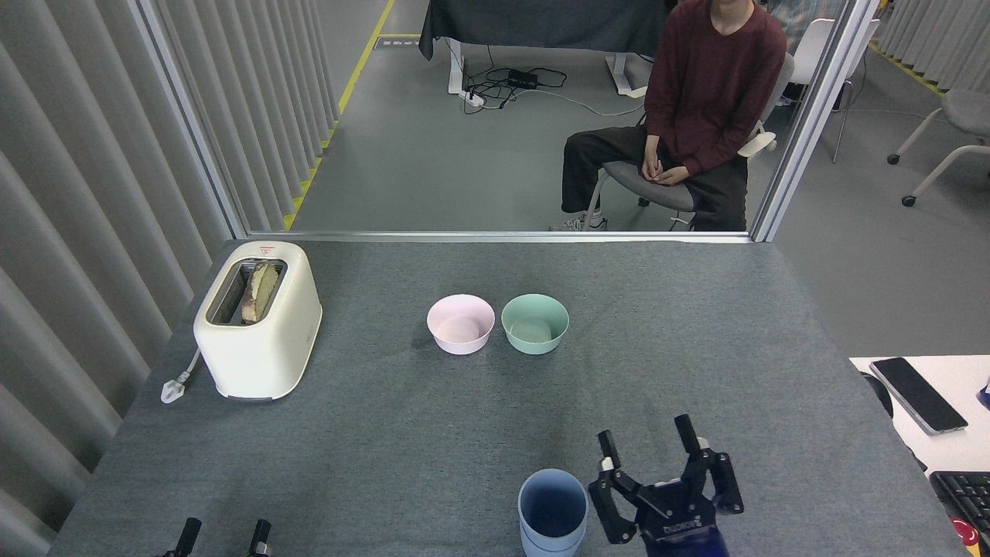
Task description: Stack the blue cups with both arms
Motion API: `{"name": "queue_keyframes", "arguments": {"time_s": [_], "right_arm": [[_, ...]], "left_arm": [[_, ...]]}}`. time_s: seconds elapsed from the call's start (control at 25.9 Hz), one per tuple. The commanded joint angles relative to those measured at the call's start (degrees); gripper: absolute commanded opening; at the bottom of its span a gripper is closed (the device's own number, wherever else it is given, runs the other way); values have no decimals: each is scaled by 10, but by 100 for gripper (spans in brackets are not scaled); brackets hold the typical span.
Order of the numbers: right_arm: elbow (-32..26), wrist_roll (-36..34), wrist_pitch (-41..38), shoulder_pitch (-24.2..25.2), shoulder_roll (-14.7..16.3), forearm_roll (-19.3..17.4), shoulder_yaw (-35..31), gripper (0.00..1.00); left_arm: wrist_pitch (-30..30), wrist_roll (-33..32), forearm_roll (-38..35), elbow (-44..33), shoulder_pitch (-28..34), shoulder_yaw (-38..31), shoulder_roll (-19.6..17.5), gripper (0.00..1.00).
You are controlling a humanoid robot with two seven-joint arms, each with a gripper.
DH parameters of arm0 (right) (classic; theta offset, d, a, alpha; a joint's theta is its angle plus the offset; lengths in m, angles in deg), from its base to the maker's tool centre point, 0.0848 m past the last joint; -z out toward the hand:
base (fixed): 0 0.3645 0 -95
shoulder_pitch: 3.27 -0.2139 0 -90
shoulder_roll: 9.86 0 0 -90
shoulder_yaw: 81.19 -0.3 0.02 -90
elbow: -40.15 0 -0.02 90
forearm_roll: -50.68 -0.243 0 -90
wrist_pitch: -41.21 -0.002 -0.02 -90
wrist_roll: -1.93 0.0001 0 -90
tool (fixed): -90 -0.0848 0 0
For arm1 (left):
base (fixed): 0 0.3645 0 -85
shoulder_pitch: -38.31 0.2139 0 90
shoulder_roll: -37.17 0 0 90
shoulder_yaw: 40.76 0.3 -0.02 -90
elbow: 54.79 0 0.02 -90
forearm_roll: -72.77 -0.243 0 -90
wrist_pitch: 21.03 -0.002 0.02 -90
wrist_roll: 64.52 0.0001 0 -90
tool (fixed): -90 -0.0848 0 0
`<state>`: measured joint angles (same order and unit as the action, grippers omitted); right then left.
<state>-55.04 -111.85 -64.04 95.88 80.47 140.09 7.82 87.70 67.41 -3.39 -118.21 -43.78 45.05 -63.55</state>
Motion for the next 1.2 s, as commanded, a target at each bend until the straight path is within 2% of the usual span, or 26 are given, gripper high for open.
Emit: {"name": "queue_keyframes", "arguments": {"time_s": [0.0,0.08,0.12,0.23,0.46,0.62,0.77,1.16], "right_arm": [[75,7,9,6,40,-20,-66,100],[85,-2,-22,67,87,-28,-78,100],[83,-10,-36,95,91,-36,-87,100],[69,-27,-51,130,87,-43,-120,100],[54,-34,-52,185,81,-33,-118,100],[49,-50,-52,197,69,-28,-118,100],[43,-64,-44,209,71,-28,-121,100],[42,-67,-35,213,68,-29,-122,100]], "left_arm": [[1,-1,-1,-4,3,4,1,99],[1,-1,-2,-11,4,9,1,99],[1,-2,-2,-14,4,10,1,99],[5,-3,-4,-33,7,11,-3,99],[2,-53,-8,-139,105,17,-8,99],[-4,-79,-9,-195,166,15,-4,99],[-4,-119,-8,-239,215,9,-5,99],[-5,-120,-7,-249,226,5,0,99]]}}
